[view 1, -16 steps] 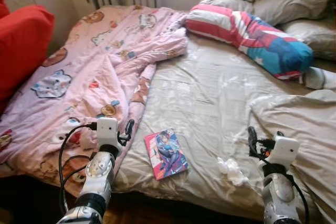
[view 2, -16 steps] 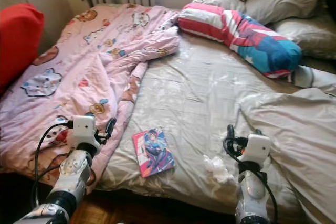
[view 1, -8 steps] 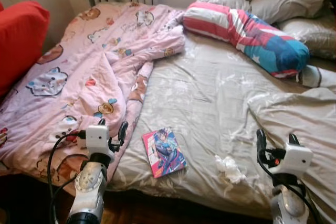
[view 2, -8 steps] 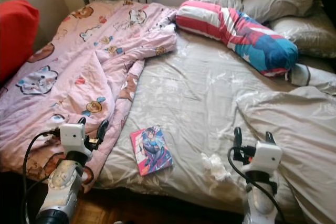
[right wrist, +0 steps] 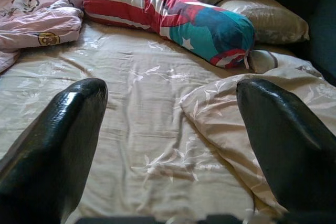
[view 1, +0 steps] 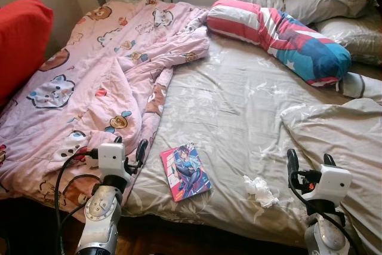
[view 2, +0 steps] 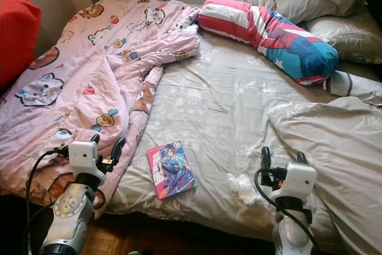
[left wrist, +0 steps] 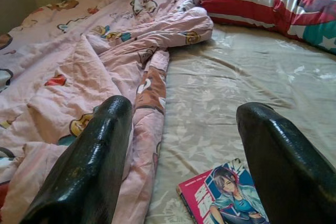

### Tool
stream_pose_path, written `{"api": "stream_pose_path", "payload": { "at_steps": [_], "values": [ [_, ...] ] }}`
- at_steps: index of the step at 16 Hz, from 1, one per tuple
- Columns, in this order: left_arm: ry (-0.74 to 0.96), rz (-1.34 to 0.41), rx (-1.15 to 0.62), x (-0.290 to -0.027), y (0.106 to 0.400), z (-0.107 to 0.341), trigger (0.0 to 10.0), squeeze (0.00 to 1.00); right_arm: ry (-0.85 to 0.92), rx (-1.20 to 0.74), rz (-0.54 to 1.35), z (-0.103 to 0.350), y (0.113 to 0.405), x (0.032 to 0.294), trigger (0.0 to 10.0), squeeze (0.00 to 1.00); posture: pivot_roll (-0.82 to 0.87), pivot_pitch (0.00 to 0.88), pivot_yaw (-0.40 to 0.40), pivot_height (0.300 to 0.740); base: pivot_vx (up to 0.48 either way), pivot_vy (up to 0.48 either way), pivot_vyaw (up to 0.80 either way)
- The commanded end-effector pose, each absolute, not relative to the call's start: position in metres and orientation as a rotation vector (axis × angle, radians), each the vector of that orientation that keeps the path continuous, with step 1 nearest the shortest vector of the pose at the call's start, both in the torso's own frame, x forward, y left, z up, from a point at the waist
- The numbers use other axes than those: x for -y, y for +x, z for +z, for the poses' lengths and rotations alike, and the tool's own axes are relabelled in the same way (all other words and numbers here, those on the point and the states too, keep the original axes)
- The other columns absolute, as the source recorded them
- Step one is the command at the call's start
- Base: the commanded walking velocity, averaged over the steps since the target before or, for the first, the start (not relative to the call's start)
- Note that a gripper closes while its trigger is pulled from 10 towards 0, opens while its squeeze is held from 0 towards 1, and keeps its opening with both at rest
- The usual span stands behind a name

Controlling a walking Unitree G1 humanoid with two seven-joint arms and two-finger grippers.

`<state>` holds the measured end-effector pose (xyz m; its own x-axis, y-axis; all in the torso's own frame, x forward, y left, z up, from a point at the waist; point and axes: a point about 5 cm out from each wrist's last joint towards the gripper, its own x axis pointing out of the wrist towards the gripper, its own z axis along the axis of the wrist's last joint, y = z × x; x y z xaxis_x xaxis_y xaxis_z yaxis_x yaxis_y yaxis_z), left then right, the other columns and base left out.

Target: Clean up the room

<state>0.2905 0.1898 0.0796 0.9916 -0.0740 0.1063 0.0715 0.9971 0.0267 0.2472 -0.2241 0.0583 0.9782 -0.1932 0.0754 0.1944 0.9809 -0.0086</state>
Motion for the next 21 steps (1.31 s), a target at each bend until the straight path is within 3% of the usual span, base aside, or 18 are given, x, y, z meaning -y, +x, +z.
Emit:
{"api": "stream_pose_path", "payload": {
  "at_steps": [1, 7, 11, 18, 21],
  "values": [
    [0.024, -0.086, 0.079, -0.189, 0.287, 0.075, 10.0, 0.0, -0.014, 0.061, -0.2, 0.058, 0.246, 0.224, 10.0, 0.0, -0.02, 0.162, -0.03, 0.74, 0.0, 0.0, 0.0],
    [0.028, -0.079, 0.085, -0.192, 0.285, 0.082, 10.0, 0.0, -0.008, 0.049, -0.208, 0.062, 0.25, 0.221, 10.0, 0.0, 0.0, 0.219, -0.023, 0.74, 0.0, 0.0, 0.0],
    [0.033, -0.079, 0.075, -0.193, 0.282, 0.082, 10.0, 0.0, 0.008, 0.024, -0.193, 0.06, 0.251, 0.219, 10.0, 0.0, 0.0, 0.242, -0.027, 0.74, 0.0, 0.0, -0.77],
    [0.036, -0.058, 0.083, -0.192, 0.285, 0.086, 10.0, 0.0, 0.006, 0.038, -0.18, 0.064, 0.257, 0.216, 10.0, 0.0, 0.02, 0.208, -0.042, 0.74, 0.0, -0.181, -0.11],
    [0.035, 0.013, 0.077, -0.204, 0.284, 0.083, 10.0, 0.0, -0.006, 0.033, -0.157, 0.063, 0.263, 0.219, 10.0, 0.0, 0.02, 0.142, -0.048, 0.74, 0.0, 0.0, 0.0]
  ]
}}
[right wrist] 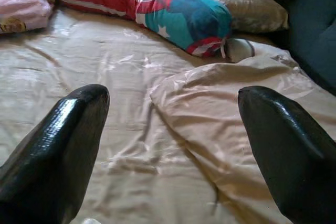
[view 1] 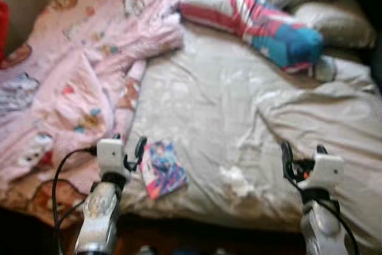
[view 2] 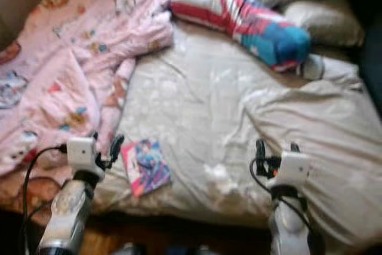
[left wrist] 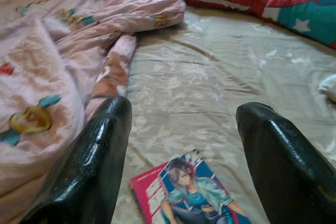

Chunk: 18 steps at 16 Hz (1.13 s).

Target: Clean up the room

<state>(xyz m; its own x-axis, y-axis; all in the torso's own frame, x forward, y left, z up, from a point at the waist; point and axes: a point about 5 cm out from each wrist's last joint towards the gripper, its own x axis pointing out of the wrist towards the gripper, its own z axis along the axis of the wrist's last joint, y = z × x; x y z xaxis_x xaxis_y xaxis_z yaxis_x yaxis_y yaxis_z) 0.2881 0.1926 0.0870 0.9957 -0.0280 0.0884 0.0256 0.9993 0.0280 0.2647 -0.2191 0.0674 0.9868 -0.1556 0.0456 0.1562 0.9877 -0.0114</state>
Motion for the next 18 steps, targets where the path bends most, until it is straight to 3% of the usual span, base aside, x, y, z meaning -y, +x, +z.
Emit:
{"api": "stream_pose_path", "payload": {
  "at_steps": [1, 7, 18],
  "values": [
    [0.027, 0.024, 0.093, -0.205, 0.287, 0.088, 10.0, 0.0, -0.002, 0.057, -0.153, 0.07, 0.268, 0.22, 10.0, 0.0, 0.02, 0.12, -0.049, 0.74, 0.0, 0.0, 0.0],
    [0.035, 0.018, 0.104, -0.205, 0.286, 0.09, 10.0, 0.0, -0.015, 0.084, -0.116, 0.074, 0.27, 0.215, 10.0, 0.0, 0.02, 0.113, -0.048, 0.74, 0.0, 0.0, 0.0],
    [0.026, -0.007, 0.084, -0.198, 0.285, 0.087, 10.0, 0.0, -0.037, 0.029, -0.091, 0.067, 0.271, 0.208, 10.0, 0.0, 0.02, 0.185, -0.034, 0.735, 0.0, 0.0, 0.0]
  ]
}}
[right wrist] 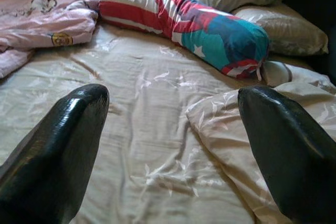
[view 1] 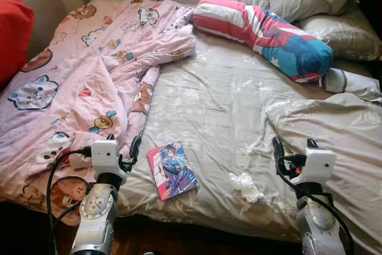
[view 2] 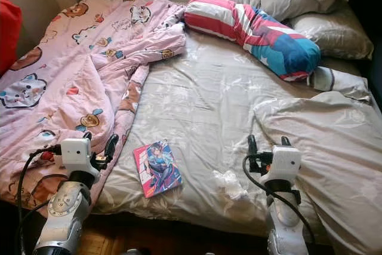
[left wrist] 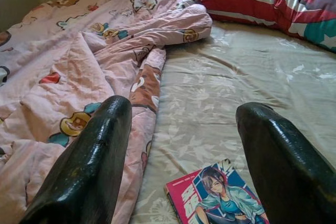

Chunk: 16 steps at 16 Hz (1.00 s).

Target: Clean up the room

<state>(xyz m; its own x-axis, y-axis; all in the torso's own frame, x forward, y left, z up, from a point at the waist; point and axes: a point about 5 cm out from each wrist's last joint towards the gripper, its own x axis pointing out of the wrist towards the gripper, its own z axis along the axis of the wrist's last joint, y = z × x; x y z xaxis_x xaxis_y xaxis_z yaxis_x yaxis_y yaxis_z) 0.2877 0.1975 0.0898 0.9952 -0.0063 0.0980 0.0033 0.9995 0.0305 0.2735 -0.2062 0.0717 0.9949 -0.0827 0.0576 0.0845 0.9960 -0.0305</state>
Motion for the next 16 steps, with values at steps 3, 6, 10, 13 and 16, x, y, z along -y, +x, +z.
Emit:
{"api": "stream_pose_path", "payload": {
  "at_steps": [3, 6, 10, 13, 16],
  "values": [
    [0.025, -0.005, 0.079, -0.1982, 0.2839, 0.0859, 10.0, 0.0, -0.033, 0.02, -0.102, 0.0655, 0.2706, 0.2091, 10.0, 0.0, 0.02, 0.196, -0.035, 0.695, 0.0, 0.0, 0.0],
    [0.023, -0.008, 0.077, -0.1961, 0.2835, 0.0854, 10.0, 0.0, -0.024, 0.016, -0.064, 0.0649, 0.2706, 0.2042, 10.0, 0.0, 0.02, 0.198, -0.036, 0.667, 0.0, 0.0, 0.0],
    [0.018, -0.021, 0.076, -0.1924, 0.283, 0.0856, 10.0, 0.0, -0.002, 0.012, -0.058, 0.0617, 0.2679, 0.2004, 10.0, 0.0, 0.02, 0.202, -0.032, 0.667, 0.0, 0.0, 0.0],
    [0.017, -0.02, 0.074, -0.1936, 0.282, 0.0863, 10.0, 0.0, -0.005, 0.004, -0.059, 0.0602, 0.2662, 0.2025, 10.0, 0.0, 0.03, 0.206, -0.032, 0.667, 0.0, 0.0, 0.0],
    [0.019, -0.029, 0.073, -0.1921, 0.2817, 0.087, 10.0, 0.0, 0.002, 0.002, -0.063, 0.0598, 0.266, 0.203, 10.0, 0.0, 0.03, 0.207, -0.031, 0.667, 0.0, 0.0, 0.0]
  ]
}}
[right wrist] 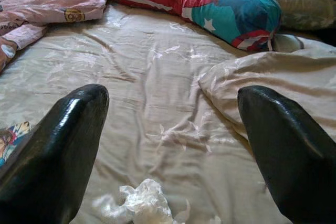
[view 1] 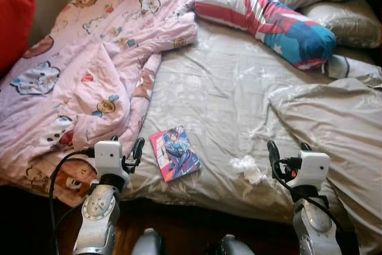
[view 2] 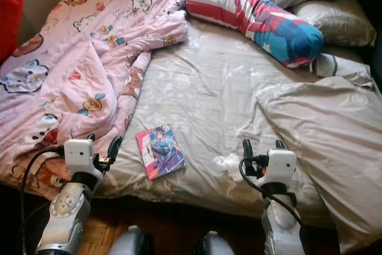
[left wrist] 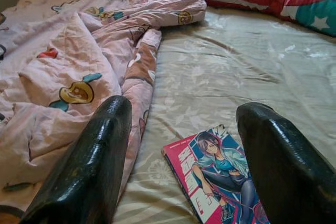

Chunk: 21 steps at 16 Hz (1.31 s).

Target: Clean up the room

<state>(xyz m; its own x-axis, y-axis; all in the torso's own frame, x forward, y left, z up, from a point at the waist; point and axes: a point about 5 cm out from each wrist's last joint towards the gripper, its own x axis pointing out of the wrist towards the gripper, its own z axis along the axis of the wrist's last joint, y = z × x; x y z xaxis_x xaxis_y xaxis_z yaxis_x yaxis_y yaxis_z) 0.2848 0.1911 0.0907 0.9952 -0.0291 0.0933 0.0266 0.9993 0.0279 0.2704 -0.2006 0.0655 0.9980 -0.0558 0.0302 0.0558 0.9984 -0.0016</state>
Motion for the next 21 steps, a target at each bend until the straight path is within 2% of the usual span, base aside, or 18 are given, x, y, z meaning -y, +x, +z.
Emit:
{"api": "stream_pose_path", "payload": {
  "at_steps": [1, 10, 15, 21],
  "values": [
    [0.008, -0.026, 0.079, -0.1913, 0.2829, 0.0897, 10.0, 0.0, 0.002, 0.0, -0.06, 0.0595, 0.2662, 0.2021, 10.0, 0.0, 0.03, 0.207, -0.03, 0.667, 0.0, 0.0, 0.0],
    [0.009, -0.036, 0.058, -0.1901, 0.2789, 0.0859, 10.0, 0.0, -0.004, -0.037, -0.047, 0.0542, 0.2661, 0.1985, 10.0, 0.0, 0.03, 0.202, -0.029, 0.667, 0.0, 0.0, 0.0],
    [0.015, -0.039, 0.047, -0.1908, 0.277, 0.0848, 10.0, 0.0, 0.009, -0.035, -0.046, 0.0525, 0.2654, 0.1963, 10.0, 0.0, 0.04, 0.21, -0.029, 0.609, 0.0, 0.0, 0.0],
    [0.003, -0.061, 0.036, -0.1873, 0.2778, 0.0857, 10.0, 0.0, 0.017, -0.033, -0.051, 0.0534, 0.2662, 0.1957, 10.0, 0.0, 0.04, 0.215, -0.029, 0.609, 0.0, 0.0, 0.0]
  ]
}}
